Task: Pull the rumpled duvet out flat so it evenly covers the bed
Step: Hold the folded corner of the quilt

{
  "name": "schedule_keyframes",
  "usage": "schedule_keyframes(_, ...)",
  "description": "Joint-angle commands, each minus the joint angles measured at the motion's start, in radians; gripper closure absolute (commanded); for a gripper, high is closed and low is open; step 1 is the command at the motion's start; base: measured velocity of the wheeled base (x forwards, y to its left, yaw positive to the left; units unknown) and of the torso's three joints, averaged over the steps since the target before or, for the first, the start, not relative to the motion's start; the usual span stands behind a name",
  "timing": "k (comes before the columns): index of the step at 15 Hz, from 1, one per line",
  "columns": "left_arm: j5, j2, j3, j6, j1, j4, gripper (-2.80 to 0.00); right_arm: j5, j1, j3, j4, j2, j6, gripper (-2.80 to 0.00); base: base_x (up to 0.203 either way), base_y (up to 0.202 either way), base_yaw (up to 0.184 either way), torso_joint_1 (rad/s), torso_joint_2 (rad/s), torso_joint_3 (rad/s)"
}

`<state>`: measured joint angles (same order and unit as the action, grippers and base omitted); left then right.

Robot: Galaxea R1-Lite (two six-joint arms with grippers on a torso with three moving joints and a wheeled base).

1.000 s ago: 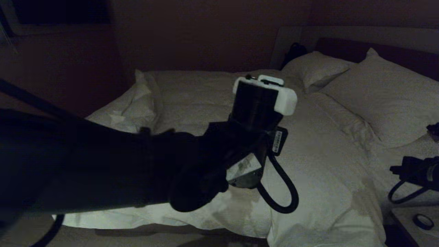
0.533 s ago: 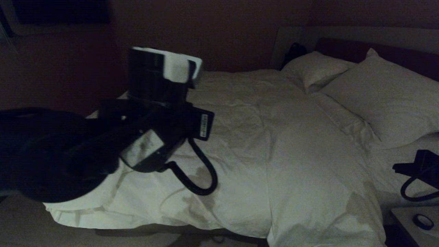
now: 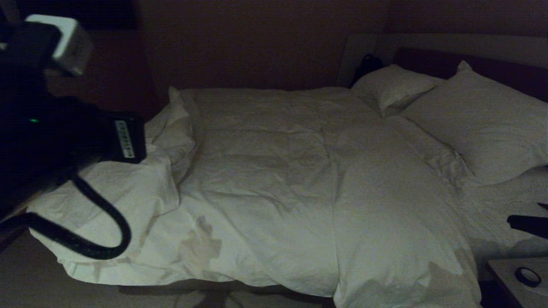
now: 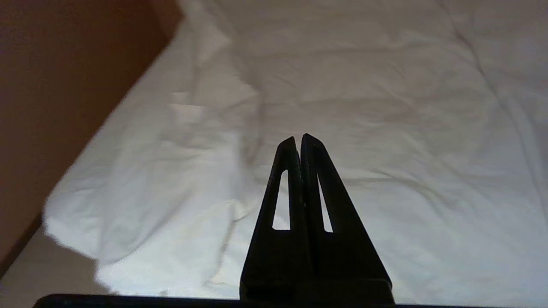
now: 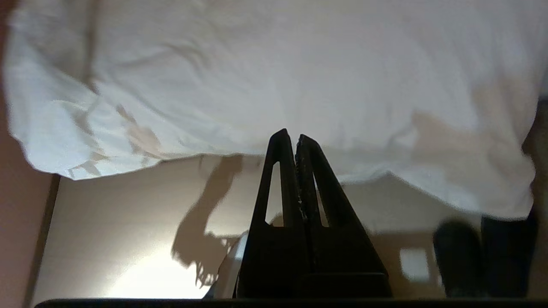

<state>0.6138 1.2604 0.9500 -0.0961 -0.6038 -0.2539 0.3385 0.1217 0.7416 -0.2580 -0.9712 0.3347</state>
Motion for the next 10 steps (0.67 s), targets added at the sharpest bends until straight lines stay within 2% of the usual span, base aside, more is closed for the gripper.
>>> schedule_keyframes(1, 0.004, -0.184, -0.082, -0.003, 0.033, 0.003, 0.00, 0.003, -0.016, -0.004, -0.016, 0.173, -0.010, 0.00, 0.000, 0.000, 0.000, 0.000, 0.00, 0.000)
schedule_keyframes(3, 0.007, -0.294, -0.148, -0.007, 0.059, 0.006, 0.00, 0.004, -0.023, 0.000, -0.053, 0.269, -0.014, 0.00, 0.000, 0.000, 0.000, 0.000, 0.00, 0.000)
schedule_keyframes(8, 0.008, -0.536, -0.332, -0.020, 0.186, 0.016, 0.00, -0.001, -0.025, -0.011, -0.159, 0.502, -0.016, 0.00, 0.000, 0.000, 0.000, 0.000, 0.00, 0.000)
schedule_keyframes(10, 0.009, -0.577, -0.379, -0.026, 0.211, 0.039, 0.00, -0.002, -0.025, -0.014, -0.203, 0.536, -0.021, 0.00, 0.000, 0.000, 0.000, 0.000, 0.00, 0.000)
